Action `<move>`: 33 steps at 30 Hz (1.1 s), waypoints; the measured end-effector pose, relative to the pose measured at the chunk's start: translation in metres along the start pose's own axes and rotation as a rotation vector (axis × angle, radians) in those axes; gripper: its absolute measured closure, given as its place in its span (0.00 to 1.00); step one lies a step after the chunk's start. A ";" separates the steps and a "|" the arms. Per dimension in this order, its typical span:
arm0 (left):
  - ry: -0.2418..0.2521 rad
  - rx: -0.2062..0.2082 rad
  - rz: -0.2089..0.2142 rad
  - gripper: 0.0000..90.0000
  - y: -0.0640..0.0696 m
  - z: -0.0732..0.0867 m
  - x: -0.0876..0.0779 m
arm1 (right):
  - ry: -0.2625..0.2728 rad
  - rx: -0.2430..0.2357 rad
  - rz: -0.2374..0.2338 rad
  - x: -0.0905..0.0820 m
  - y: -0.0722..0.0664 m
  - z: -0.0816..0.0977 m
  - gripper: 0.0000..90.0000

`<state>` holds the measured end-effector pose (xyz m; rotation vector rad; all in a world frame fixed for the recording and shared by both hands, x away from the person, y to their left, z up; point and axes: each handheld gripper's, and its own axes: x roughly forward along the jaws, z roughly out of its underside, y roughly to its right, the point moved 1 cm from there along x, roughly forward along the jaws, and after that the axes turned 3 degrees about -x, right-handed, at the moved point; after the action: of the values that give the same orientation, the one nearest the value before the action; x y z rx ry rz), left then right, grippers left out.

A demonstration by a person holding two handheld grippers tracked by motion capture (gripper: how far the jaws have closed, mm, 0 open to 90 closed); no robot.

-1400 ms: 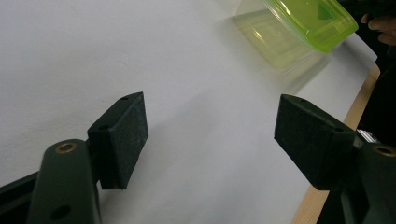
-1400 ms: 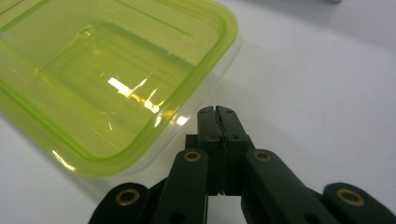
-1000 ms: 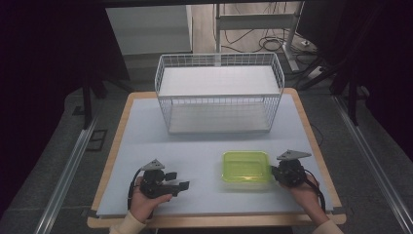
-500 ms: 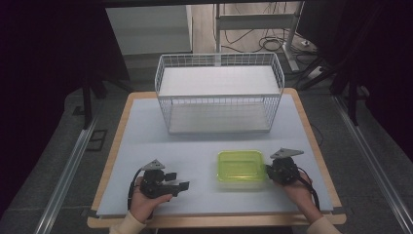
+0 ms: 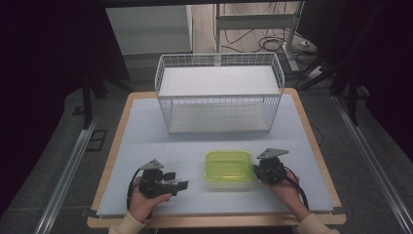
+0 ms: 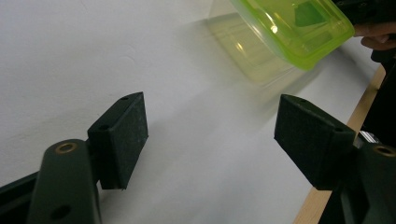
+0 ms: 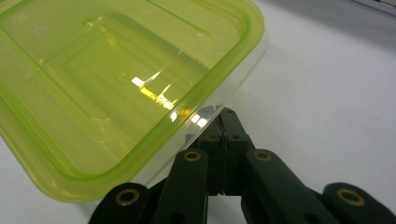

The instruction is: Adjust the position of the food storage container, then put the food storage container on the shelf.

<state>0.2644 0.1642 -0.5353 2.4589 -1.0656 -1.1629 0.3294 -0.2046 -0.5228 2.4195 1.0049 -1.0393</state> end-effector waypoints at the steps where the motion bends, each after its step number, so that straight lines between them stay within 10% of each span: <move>1: -0.001 0.000 0.000 0.28 0.000 0.000 0.000 | -0.001 -0.005 -0.005 0.003 -0.004 -0.002 1.00; 17: 0.008 -0.008 -0.020 0.28 -0.001 0.010 -0.011 | 0.007 -0.050 -0.023 0.017 -0.014 -0.013 0.99; 33: 0.022 -0.024 -0.016 0.27 -0.002 0.005 -0.009 | 0.117 0.070 -0.080 -0.024 0.016 0.001 0.82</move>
<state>0.2583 0.1720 -0.5341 2.4604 -1.0213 -1.1439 0.3287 -0.2281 -0.5055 2.5411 1.1297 -0.9842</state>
